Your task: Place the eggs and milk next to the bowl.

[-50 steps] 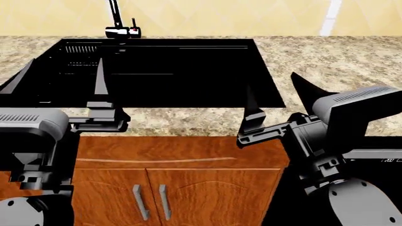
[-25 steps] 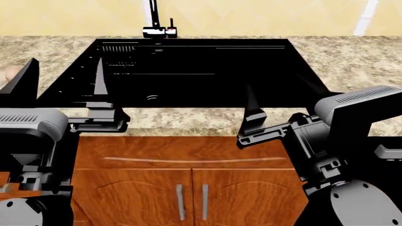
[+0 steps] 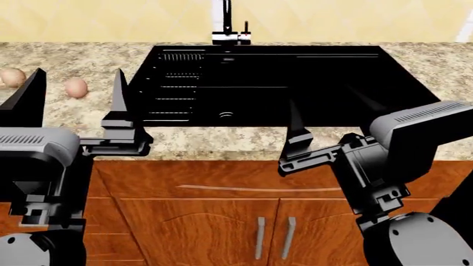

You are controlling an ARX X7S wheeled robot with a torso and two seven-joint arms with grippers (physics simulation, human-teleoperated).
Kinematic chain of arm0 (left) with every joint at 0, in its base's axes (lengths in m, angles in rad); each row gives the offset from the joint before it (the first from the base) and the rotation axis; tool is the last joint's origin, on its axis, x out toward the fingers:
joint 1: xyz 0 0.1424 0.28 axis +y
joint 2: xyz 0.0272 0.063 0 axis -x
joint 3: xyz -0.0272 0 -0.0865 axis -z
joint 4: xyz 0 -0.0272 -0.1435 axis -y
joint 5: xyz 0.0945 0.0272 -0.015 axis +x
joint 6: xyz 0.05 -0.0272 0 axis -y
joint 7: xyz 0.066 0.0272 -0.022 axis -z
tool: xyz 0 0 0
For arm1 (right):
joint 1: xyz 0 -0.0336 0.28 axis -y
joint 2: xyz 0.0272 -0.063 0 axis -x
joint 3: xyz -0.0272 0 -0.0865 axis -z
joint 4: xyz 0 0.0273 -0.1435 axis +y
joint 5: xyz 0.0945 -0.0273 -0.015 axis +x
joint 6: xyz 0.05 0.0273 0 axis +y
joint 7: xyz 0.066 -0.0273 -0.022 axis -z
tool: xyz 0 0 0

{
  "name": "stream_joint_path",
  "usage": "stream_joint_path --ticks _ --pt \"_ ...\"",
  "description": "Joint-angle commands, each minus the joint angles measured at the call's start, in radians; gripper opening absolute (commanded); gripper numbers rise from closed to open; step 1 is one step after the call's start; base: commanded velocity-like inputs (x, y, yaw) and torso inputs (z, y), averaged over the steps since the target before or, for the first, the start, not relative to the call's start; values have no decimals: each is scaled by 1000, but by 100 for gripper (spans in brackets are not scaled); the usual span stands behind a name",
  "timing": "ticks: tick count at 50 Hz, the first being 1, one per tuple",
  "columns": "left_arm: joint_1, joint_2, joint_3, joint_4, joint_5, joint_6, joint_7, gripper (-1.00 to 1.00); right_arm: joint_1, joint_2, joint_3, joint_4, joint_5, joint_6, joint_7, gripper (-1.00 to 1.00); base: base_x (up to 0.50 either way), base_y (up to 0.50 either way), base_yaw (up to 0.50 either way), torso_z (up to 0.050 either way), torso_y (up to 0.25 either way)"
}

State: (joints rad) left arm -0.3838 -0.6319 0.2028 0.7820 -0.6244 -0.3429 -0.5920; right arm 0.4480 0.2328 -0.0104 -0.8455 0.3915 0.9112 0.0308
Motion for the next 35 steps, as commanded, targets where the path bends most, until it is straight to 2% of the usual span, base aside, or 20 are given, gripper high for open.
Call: stream_joint_path --ticks 1,35 --pt "1 -3 1 4 0 2 -3 100 -1 7 -2 -8 8 1 7 100 0 500 0 0 0" --pt "-2 -9 5 0 -5 7 -7 100 -1 25 -21 -7 15 -16 28 100 0 500 0 0 0"
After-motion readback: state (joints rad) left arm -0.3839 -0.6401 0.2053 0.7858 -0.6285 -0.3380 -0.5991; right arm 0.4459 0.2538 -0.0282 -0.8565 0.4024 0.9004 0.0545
